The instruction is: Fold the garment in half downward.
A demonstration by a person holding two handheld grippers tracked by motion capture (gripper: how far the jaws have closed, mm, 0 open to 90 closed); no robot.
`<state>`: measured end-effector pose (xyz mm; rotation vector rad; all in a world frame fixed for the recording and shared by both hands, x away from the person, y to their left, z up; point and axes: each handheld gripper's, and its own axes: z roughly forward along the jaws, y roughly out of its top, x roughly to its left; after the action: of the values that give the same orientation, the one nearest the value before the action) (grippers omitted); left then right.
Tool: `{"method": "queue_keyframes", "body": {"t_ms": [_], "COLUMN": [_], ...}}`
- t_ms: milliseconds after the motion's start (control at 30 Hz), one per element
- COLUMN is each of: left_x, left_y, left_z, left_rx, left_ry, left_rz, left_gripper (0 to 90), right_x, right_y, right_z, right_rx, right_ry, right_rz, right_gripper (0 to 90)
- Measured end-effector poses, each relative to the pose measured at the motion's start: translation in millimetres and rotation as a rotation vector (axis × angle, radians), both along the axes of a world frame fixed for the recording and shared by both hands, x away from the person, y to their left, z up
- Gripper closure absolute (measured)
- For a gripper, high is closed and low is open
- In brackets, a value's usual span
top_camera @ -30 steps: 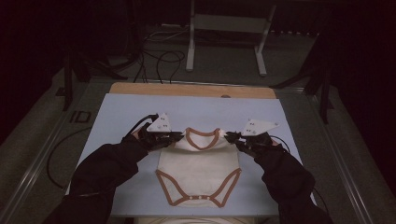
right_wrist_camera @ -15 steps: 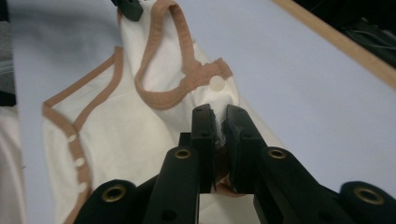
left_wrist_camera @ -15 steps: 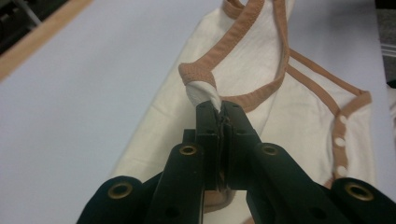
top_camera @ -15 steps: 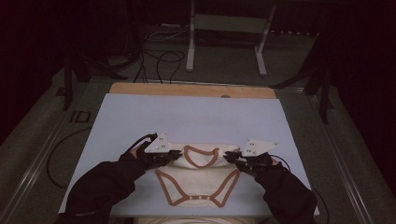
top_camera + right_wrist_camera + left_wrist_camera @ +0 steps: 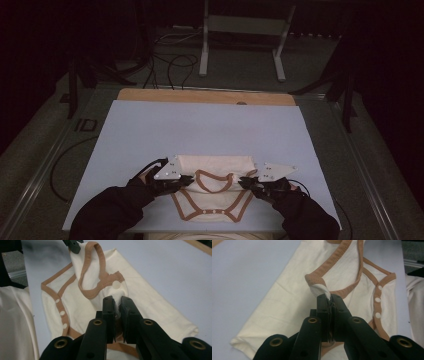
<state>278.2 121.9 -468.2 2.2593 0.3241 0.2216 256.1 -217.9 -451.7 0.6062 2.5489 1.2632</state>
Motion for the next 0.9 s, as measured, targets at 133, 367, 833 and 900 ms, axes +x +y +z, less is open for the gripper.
{"method": "queue_keyframes", "body": {"t_ms": [133,367,833,900], "left_x": [-3.6,-9.1,-26.5,-29.0], "left_y": [0.9,3.8,15.5,15.2], "left_z": [-4.0,-10.6,-13.7,-14.4], "left_rx": [-0.008,0.009,-0.005,0.001], "left_ry": [0.007,0.004,0.035,0.05], "left_rz": [-0.009,-0.025,-0.088,-0.112], "left_gripper": [86.7,86.4,83.9,78.5], "right_x": [-3.4,-10.1,-24.9,-26.0], "right_y": [0.1,-0.9,-2.0,-2.4], "right_z": [-3.3,-8.5,-13.2,-14.7], "right_rx": [-0.003,0.011,0.031,0.032], "right_ry": [0.006,0.025,0.053,0.055], "right_rz": [0.018,0.027,0.057,0.063], "right_gripper": [82.6,82.4,81.1,77.1]}}
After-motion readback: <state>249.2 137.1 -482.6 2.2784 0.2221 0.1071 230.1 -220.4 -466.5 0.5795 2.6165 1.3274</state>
